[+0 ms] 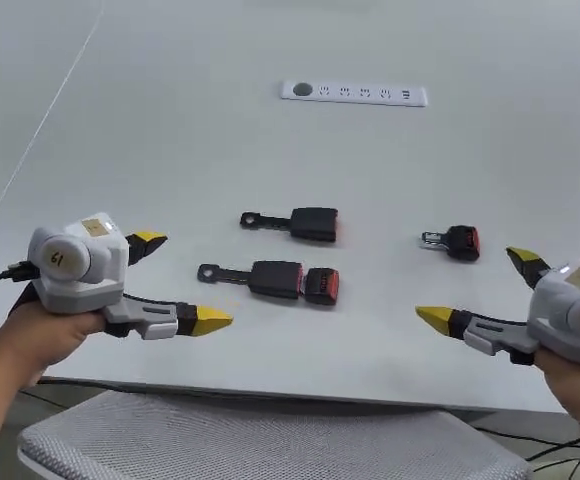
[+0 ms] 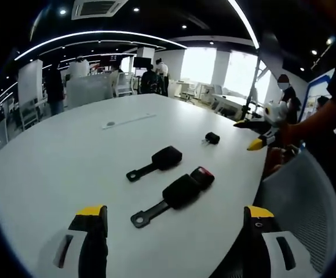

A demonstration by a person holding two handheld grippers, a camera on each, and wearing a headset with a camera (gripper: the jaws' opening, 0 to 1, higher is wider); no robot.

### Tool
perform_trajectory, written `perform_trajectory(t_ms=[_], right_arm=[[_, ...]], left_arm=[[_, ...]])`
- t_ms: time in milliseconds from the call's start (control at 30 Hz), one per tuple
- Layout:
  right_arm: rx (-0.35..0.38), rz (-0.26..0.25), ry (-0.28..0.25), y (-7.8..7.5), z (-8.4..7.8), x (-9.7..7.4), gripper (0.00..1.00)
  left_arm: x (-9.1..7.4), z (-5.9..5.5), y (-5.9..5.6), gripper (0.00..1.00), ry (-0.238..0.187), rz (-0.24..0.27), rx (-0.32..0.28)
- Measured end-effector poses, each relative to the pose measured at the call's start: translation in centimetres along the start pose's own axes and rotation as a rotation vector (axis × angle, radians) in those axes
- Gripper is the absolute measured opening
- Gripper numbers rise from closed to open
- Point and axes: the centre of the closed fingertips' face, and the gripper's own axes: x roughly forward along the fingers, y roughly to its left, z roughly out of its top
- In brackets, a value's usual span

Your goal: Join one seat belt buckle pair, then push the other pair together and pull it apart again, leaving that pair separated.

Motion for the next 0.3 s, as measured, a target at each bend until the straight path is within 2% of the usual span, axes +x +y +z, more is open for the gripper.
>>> perform_trajectory(t_ms=[100,300], right_arm=[[0.012,-0.001,0.01,0.14,-0.38,-0.16,1.0],[0.013,-0.015,0.013,0.27,-0.7,-0.47,1.0]], left_arm=[[-0.16,-0.44,-0.07,1.0,0.004,-0.002,-0.001],[-0.37,-0.55,0.06,1.0,-0.001,-0.002,-0.007]])
